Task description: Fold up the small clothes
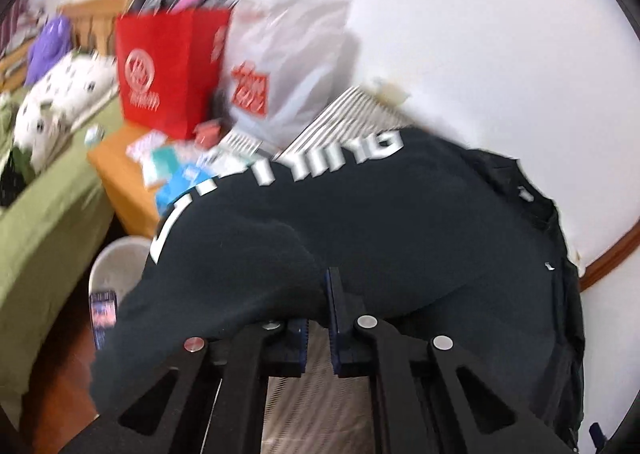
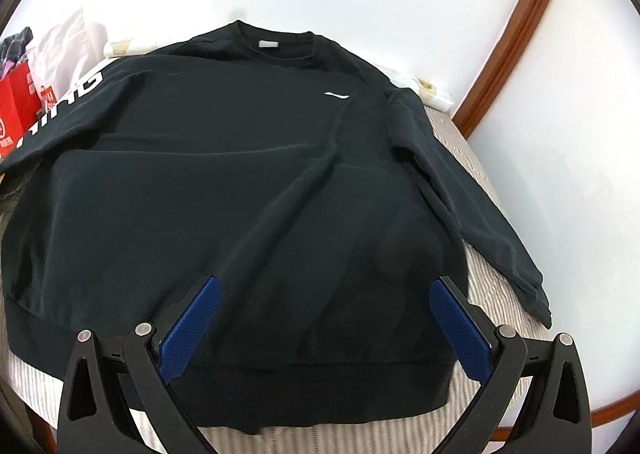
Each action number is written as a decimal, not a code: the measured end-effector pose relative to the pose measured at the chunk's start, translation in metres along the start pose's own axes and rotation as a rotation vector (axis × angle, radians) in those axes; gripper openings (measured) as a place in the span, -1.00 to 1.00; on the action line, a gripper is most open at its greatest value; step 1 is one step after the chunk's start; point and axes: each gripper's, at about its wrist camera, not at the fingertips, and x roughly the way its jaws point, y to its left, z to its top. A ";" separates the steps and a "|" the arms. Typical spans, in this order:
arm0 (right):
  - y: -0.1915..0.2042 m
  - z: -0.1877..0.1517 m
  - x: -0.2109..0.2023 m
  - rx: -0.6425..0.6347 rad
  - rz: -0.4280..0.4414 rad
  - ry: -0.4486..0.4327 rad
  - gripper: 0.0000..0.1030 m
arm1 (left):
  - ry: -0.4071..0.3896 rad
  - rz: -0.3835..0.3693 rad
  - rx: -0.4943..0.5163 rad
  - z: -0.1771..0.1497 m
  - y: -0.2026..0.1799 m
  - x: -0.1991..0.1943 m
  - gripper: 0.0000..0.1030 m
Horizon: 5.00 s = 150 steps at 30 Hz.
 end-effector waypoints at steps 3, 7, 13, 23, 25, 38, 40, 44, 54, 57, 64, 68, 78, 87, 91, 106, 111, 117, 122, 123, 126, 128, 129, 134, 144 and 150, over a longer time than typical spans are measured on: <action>-0.018 0.000 0.004 0.021 0.019 -0.009 0.99 | -0.055 -0.003 0.072 0.012 -0.034 -0.017 -0.86; -0.047 0.004 0.008 0.063 0.031 -0.031 0.99 | -0.116 -0.054 0.187 0.024 -0.097 -0.033 -0.86; -0.091 0.003 0.021 0.116 -0.005 -0.047 0.99 | -0.139 -0.164 0.366 0.020 -0.206 -0.024 -0.86; -0.143 -0.018 0.054 0.203 -0.064 0.016 0.99 | 0.004 -0.250 0.616 -0.042 -0.341 0.043 -0.86; -0.146 -0.019 0.058 0.204 -0.067 0.022 0.99 | 0.048 -0.258 0.631 -0.054 -0.349 0.054 -0.82; -0.079 0.040 0.030 0.069 0.081 -0.119 0.99 | 0.090 -0.387 0.555 -0.049 -0.269 0.003 0.32; -0.057 0.052 0.028 0.041 0.149 -0.143 0.98 | 0.076 -0.333 0.510 -0.037 -0.234 0.001 0.37; 0.001 0.076 0.036 -0.048 0.269 -0.157 0.83 | 0.060 -0.067 0.447 -0.025 -0.156 0.014 0.38; 0.137 0.092 0.069 -0.254 0.470 -0.098 0.83 | 0.187 -0.050 0.342 -0.050 -0.049 0.040 0.38; 0.158 0.091 0.084 -0.282 0.428 -0.063 0.83 | 0.207 -0.090 0.346 -0.061 -0.047 0.044 0.38; 0.169 0.099 0.109 -0.296 0.427 -0.043 0.31 | 0.213 -0.100 0.365 -0.071 -0.052 0.050 0.46; 0.150 0.111 0.112 -0.281 0.418 -0.043 -0.62 | 0.206 -0.092 0.377 -0.071 -0.053 0.051 0.47; -0.040 0.160 0.113 0.088 0.255 -0.161 -0.64 | 0.209 -0.070 0.373 -0.071 -0.054 0.053 0.47; -0.105 0.126 0.184 0.195 0.177 0.011 -0.50 | 0.218 -0.043 0.373 -0.072 -0.055 0.054 0.47; -0.111 0.118 0.176 0.195 0.179 -0.030 -0.43 | 0.226 -0.056 0.382 -0.075 -0.060 0.050 0.47; -0.122 0.089 0.153 0.113 -0.012 -0.025 0.08 | 0.184 -0.083 0.410 -0.094 -0.060 0.031 0.47; -0.147 0.070 0.152 0.112 -0.068 0.007 0.30 | 0.180 -0.085 0.410 -0.095 -0.056 0.034 0.47; -0.161 0.052 0.174 0.132 -0.043 0.090 0.33 | 0.175 -0.071 0.428 -0.098 -0.060 0.035 0.51; -0.182 0.037 0.166 0.196 -0.043 0.058 0.33 | 0.183 -0.070 0.428 -0.098 -0.061 0.033 0.52; -0.188 0.033 0.164 0.212 -0.035 0.057 0.33 | 0.183 -0.068 0.426 -0.098 -0.061 0.034 0.52; -0.194 0.027 0.158 0.223 -0.012 0.044 0.33 | 0.186 -0.070 0.429 -0.097 -0.063 0.035 0.52; -0.192 0.028 0.156 0.216 0.013 0.022 0.33 | 0.187 -0.064 0.435 -0.098 -0.065 0.036 0.52; -0.188 0.031 0.154 0.212 0.036 0.006 0.33 | 0.187 -0.059 0.438 -0.098 -0.066 0.037 0.52; -0.157 0.052 0.156 0.133 0.104 -0.049 0.33 | 0.194 -0.065 0.418 -0.095 -0.069 0.039 0.52; -0.135 0.086 0.206 0.096 0.091 0.003 -0.47 | 0.151 -0.015 0.474 -0.093 -0.074 0.051 0.52; -0.155 0.086 0.199 0.162 0.089 -0.047 -0.75 | 0.113 -0.019 0.488 -0.091 -0.072 0.054 0.67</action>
